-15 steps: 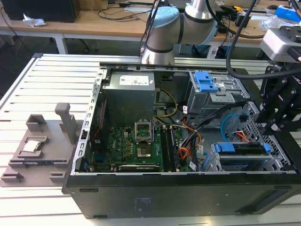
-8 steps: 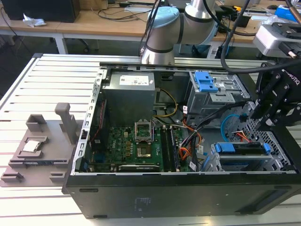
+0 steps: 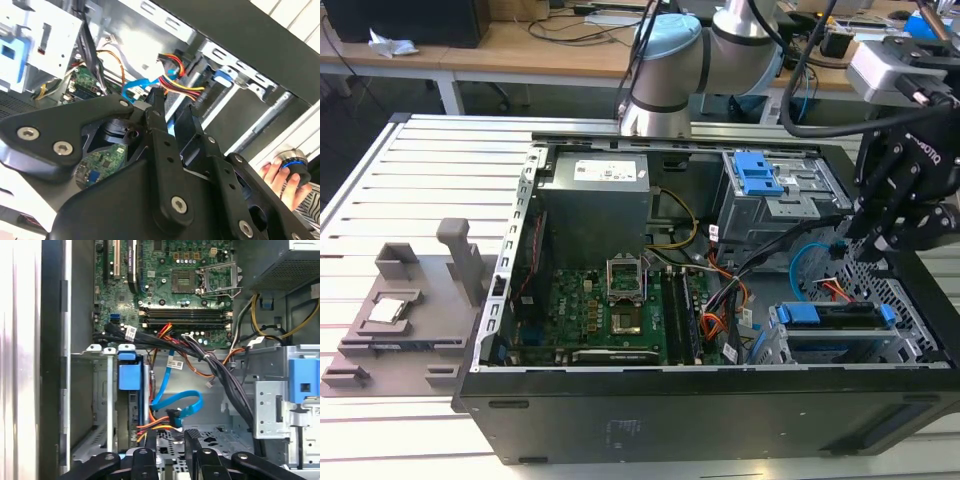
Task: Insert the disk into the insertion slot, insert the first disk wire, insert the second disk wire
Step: 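Insert the second disk wire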
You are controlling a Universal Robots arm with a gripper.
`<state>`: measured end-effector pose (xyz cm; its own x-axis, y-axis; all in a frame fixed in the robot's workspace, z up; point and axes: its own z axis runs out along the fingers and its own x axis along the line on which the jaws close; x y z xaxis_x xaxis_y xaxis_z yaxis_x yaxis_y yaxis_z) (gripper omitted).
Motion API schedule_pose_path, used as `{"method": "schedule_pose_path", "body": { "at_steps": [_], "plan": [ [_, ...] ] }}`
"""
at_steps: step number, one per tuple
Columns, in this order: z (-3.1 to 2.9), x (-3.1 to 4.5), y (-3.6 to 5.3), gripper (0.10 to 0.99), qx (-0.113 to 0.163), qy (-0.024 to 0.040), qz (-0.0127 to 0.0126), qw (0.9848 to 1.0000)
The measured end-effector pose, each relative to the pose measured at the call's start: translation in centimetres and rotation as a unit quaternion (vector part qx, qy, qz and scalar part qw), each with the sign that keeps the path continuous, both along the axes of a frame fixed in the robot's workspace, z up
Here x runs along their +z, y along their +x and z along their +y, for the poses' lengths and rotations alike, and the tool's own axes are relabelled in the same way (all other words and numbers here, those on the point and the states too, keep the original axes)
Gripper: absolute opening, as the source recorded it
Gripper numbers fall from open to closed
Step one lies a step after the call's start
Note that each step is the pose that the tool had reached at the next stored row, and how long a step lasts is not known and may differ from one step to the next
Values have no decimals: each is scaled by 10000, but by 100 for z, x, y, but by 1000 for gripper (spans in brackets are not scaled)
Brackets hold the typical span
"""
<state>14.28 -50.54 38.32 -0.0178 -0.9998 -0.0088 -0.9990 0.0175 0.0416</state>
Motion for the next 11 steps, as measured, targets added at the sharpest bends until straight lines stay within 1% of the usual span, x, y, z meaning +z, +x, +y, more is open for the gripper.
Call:
{"method": "schedule_pose_path", "body": {
  "at_steps": [1,3,8,11],
  "plan": [
    [23,0,0,361,0,0,0,10000],
    [49,0,0,361,0,0,0,10000],
    [72,-4,-22,361,0,1,0,10000],
    [117,-5,-43,361,0,0,0,10000]
  ]
}}
